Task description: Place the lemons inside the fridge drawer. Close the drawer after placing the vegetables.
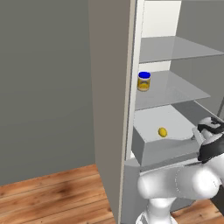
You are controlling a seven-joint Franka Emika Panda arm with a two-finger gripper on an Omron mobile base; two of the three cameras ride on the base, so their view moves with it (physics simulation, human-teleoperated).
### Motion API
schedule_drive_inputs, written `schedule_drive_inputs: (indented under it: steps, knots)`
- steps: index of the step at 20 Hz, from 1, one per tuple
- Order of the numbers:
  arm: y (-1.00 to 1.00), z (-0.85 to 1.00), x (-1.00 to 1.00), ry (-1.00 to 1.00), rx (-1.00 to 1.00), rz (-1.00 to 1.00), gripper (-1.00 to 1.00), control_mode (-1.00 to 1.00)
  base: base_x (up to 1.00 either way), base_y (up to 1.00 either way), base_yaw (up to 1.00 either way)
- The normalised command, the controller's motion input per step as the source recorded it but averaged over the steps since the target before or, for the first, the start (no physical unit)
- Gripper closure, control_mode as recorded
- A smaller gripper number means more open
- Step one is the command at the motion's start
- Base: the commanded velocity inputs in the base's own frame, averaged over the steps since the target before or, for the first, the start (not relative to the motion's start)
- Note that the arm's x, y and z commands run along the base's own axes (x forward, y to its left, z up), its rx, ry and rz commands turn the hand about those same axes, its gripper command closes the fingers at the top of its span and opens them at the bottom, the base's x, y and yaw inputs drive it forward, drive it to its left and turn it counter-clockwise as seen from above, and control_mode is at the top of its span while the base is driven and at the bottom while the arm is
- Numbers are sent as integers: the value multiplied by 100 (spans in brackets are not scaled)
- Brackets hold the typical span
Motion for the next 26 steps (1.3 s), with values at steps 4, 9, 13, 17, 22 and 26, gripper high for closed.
schedule_drive_inputs:
  steps: [4, 9, 13, 17, 22, 26]
  knots:
    - [10, 0, 67, 0, 2, 0, -100, -100, 0, 0, 0]
    - [8, 0, 65, 0, 1, 0, -100, -100, 0, 0, 0]
    - [4, 0, 66, 0, 2, -1, -100, -100, 0, 0, 0]
    - [2, 0, 65, 0, 1, 0, -100, -100, 0, 0, 0]
    - [1, 0, 67, 0, 1, 0, -100, -100, 0, 0, 0]
    - [0, 0, 64, 0, 2, 0, -100, -100, 0, 0, 0]
